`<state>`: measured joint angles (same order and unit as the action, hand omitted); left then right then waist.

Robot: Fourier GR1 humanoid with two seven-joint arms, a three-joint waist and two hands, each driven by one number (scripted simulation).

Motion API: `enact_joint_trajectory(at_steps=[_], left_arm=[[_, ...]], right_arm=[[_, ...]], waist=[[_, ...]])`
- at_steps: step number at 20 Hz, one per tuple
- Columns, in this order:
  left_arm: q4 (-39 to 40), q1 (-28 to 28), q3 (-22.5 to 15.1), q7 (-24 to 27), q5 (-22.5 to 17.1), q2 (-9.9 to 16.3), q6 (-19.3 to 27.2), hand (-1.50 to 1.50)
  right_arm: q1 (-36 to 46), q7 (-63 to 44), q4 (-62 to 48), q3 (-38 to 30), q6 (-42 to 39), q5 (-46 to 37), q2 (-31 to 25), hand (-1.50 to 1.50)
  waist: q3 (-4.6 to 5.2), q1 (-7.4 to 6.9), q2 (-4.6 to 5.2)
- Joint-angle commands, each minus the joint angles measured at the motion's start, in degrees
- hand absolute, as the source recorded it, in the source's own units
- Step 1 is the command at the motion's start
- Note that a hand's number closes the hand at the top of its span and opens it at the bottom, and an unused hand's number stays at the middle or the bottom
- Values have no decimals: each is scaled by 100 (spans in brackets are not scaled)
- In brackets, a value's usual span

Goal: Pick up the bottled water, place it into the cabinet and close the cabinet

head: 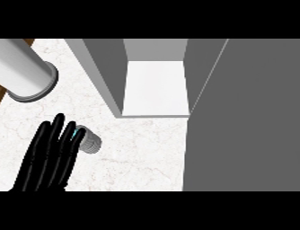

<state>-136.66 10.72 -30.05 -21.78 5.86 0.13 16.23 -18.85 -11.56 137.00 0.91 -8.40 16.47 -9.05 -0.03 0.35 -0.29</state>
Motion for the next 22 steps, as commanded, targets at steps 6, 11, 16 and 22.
enact_joint_trajectory(at_steps=[6, 11, 16, 22], left_arm=[[-694, 10, -1014, -878, 1070, -12, 659, -150], [-817, 277, -1219, -774, 1079, 180, 799, -150], [-642, 133, -1184, -775, 1159, 263, 981, -150], [-789, 155, -1053, -1063, 1349, 398, 1295, -150]], right_arm=[[-462, -600, 985, -450, -159, 1002, -102, -150], [-555, -651, 1239, -325, -112, 761, 15, -150], [-628, -560, 1124, -417, -202, 900, 67, -150], [-844, -500, 1147, -513, -352, 1074, 108, -150]], waist=[[-5, 5, -10], [0, -13, -26], [0, -3, -20], [-7, 34, -40]])
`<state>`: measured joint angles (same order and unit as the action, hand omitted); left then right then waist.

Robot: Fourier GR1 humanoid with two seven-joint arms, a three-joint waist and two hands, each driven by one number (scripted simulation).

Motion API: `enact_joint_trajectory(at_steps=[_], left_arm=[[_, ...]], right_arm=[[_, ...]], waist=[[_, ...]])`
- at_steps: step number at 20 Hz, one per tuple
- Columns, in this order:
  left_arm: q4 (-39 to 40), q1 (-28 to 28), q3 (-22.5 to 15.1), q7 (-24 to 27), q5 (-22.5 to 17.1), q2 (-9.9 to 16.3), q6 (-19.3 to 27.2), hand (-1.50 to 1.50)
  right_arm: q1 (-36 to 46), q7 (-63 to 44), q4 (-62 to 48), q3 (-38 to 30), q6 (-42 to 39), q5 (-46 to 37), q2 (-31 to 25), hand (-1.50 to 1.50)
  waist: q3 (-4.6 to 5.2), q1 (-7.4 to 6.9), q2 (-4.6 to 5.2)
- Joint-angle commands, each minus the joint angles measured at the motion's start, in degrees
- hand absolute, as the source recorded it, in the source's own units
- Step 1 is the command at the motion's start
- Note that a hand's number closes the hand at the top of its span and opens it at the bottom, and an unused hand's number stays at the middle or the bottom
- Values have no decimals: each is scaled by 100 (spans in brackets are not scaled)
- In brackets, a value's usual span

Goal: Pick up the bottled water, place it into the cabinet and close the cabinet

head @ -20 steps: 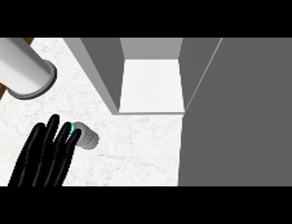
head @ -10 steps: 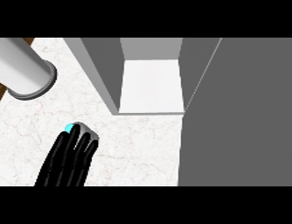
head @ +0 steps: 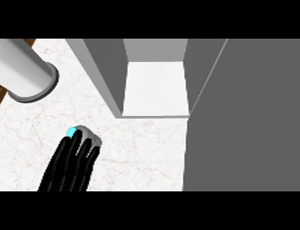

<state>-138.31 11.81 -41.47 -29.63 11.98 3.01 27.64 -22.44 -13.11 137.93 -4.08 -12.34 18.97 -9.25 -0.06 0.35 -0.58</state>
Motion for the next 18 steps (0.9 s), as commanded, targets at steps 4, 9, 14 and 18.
enact_joint_trajectory(at_steps=[4, 9, 14, 18], left_arm=[[-737, 152, 789, -8, 240, 459, 111, -150], [-526, 693, 898, 602, -7, 631, 280, -150], [-173, 779, 1770, 700, -812, 879, 36, -150], [553, 906, 2108, 1283, -1175, 814, -38, -150]], right_arm=[[-396, -283, 963, -127, -15, 853, 86, -150], [-731, -202, 1056, -362, -201, 1121, 63, -150], [-977, 66, 1038, -617, -500, 1281, 19, -150], [-1220, 169, 1113, -564, -657, 1365, 71, -150]], waist=[[8, 11, 15], [13, 14, 5], [18, 79, 29], [21, 114, 25]])
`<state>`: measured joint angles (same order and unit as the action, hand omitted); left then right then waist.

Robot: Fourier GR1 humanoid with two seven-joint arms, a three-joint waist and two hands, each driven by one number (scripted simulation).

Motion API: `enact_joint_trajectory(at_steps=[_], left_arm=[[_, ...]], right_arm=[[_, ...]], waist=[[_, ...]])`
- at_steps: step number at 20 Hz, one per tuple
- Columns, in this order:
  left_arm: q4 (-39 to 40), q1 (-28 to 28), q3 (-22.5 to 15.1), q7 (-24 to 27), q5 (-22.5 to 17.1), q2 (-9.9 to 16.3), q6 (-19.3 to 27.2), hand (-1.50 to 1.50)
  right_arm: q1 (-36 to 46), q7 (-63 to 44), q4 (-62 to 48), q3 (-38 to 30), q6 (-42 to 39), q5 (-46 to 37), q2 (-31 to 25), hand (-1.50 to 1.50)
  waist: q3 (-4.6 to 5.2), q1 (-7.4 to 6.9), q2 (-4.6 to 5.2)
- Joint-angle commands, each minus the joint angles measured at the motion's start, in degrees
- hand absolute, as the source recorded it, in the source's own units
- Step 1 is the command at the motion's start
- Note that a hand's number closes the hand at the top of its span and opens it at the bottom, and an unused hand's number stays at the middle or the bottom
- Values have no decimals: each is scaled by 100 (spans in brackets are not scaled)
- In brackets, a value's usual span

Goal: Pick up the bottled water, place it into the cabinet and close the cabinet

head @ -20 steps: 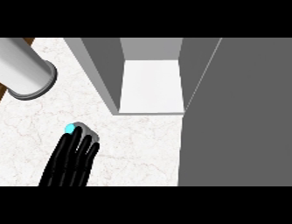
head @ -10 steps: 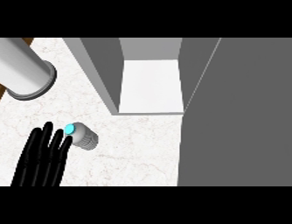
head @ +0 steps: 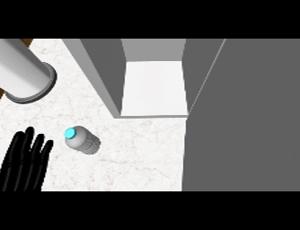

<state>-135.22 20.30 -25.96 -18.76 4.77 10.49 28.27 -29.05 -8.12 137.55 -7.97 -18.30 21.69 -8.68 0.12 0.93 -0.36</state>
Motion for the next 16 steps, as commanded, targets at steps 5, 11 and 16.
enact_joint_trajectory(at_steps=[5, 11, 16], left_arm=[[1306, -113, 875, 1041, -797, 145, -578, -150], [2035, -13, 1366, 1913, -1371, 264, -1188, -150], [3222, -612, 1824, 2325, -1595, 175, -1424, -150]], right_arm=[[-523, -267, 1106, -110, -32, 1068, 59, -150], [-697, -74, 966, -296, -246, 1135, -18, -150], [-781, 2, 980, -290, -327, 1308, -33, -150]], waist=[[8, 53, 12], [2, -14, 12], [4, 26, 27]])
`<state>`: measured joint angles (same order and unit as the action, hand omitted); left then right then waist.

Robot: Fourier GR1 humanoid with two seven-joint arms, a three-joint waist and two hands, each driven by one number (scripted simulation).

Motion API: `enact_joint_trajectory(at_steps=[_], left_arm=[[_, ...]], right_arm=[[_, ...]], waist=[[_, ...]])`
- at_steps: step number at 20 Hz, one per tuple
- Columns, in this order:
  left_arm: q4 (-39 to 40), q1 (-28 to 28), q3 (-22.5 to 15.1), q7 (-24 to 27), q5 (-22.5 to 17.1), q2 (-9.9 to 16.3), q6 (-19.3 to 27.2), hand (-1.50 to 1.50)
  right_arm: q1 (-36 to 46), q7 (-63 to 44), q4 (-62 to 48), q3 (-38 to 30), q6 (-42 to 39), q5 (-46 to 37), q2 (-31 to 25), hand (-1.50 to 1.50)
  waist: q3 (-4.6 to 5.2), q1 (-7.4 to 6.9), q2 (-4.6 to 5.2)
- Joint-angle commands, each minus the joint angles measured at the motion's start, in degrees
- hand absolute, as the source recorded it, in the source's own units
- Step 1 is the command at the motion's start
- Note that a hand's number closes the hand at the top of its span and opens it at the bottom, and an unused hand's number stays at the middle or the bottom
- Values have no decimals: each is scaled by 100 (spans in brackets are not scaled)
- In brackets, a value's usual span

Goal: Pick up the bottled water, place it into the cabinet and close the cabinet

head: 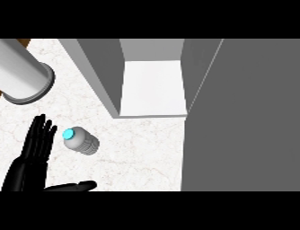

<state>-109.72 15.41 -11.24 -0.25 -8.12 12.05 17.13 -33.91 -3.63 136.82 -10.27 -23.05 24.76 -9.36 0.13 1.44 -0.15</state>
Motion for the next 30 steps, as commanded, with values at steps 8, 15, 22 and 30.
enact_joint_trajectory(at_steps=[8, 15, 22, 30], left_arm=[[1972, -712, 590, 825, -128, -148, -282, -150], [3408, -1367, 1013, 1244, -444, -208, -669, -150], [4686, -1692, 1370, 2046, -444, -191, -894, -150], [5805, -1894, 1589, 3094, -820, -585, -1642, -150]], right_arm=[[-586, -299, 1112, -219, -9, 1235, -20, -150], [-809, -22, 1136, -339, -237, 1328, -135, -150], [-1038, 21, 1195, -204, -222, 1363, -125, -150], [-1485, 366, 1156, -497, -537, 1595, -357, -150]], waist=[[-2, 4, 7], [4, 43, 19], [5, 4, 22], [6, 30, 10]])
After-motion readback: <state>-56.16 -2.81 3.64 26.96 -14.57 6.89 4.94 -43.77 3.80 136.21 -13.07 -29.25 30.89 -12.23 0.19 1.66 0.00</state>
